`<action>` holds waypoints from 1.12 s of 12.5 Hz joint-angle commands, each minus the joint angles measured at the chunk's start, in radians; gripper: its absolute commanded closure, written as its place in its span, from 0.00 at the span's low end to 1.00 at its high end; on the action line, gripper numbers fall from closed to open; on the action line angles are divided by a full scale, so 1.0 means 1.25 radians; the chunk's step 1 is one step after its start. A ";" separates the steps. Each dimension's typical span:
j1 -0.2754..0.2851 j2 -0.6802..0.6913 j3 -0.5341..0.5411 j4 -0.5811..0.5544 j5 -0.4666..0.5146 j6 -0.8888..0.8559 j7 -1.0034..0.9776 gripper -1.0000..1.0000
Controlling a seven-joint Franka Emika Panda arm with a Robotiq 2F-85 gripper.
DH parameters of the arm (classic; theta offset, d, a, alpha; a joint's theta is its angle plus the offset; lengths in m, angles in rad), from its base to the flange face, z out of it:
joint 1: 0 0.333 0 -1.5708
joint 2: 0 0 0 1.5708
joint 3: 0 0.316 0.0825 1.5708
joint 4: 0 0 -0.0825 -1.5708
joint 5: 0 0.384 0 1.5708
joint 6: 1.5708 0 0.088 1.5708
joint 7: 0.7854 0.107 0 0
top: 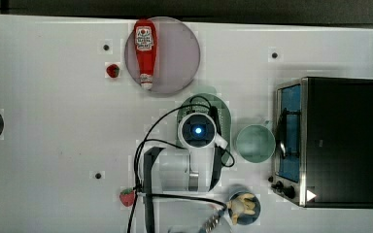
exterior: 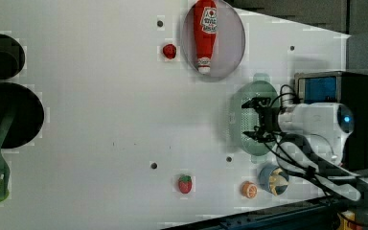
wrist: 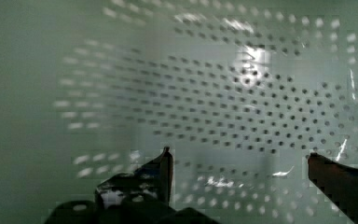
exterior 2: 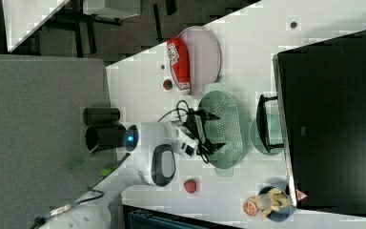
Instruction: Drag strainer right to left.
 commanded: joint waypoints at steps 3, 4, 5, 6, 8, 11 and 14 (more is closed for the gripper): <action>0.053 -0.004 0.018 -0.010 -0.006 0.019 0.119 0.00; 0.064 -0.004 0.022 -0.010 -0.005 0.019 0.126 0.00; 0.076 -0.004 0.026 -0.008 -0.005 0.020 0.132 0.00; 0.086 -0.004 0.031 -0.006 -0.005 0.018 0.139 0.00; 0.112 -0.003 0.041 -0.005 -0.005 0.017 0.171 0.00; 0.160 0.000 0.057 -0.004 -0.005 0.011 0.261 0.00; 0.208 0.010 0.070 0.005 -0.005 0.011 0.327 0.00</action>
